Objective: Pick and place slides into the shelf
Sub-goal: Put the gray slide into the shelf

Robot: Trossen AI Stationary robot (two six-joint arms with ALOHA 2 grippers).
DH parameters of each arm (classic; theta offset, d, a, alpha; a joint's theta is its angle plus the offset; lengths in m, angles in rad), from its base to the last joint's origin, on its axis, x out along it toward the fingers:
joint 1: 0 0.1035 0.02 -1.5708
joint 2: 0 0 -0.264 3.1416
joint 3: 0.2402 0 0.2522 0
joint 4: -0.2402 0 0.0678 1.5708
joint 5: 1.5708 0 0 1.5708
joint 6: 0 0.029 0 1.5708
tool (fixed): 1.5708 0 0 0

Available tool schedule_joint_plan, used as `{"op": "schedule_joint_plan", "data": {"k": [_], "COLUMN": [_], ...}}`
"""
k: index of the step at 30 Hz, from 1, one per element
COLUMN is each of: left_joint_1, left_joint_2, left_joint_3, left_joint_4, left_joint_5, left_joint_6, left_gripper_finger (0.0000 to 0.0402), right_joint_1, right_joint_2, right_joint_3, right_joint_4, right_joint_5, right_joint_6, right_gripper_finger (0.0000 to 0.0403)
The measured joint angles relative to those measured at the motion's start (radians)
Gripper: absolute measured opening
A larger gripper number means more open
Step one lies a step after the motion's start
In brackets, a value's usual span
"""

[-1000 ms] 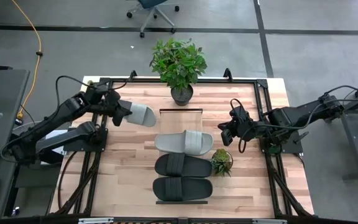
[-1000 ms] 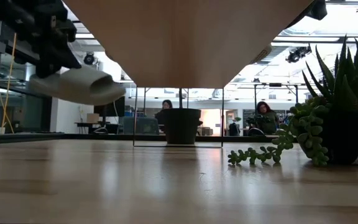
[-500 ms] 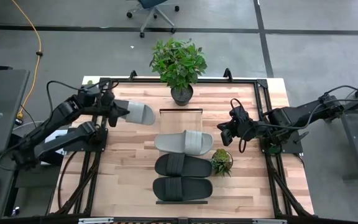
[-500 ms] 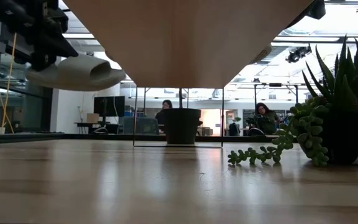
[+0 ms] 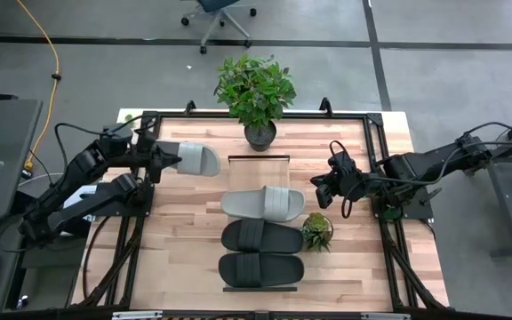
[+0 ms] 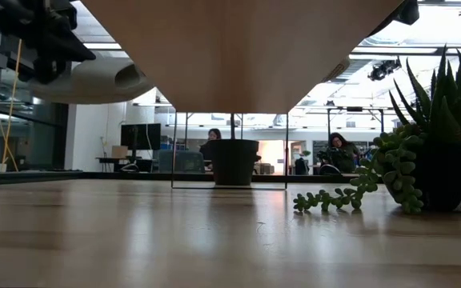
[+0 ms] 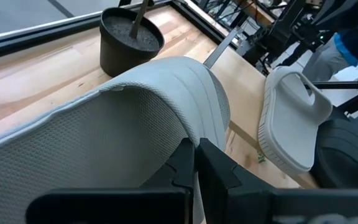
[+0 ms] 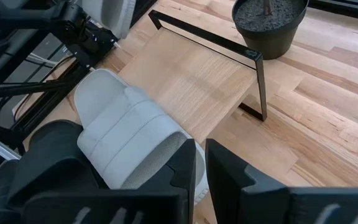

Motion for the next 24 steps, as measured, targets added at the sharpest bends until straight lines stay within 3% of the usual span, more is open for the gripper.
{"op": "schedule_joint_plan", "data": {"k": [24], "left_joint_1": [0.000], "left_joint_2": [-0.210], "left_joint_3": [0.000], "left_joint_4": [0.000], "left_joint_5": [-0.007], "left_joint_6": [0.005], "left_gripper_finger": [0.0000], "right_joint_1": [0.000], "right_joint_2": [0.000], "right_joint_3": [0.000], "right_joint_4": [-0.011], "right_joint_5": [0.004], "right_joint_6": [0.007], "right_gripper_finger": [0.0028]}}
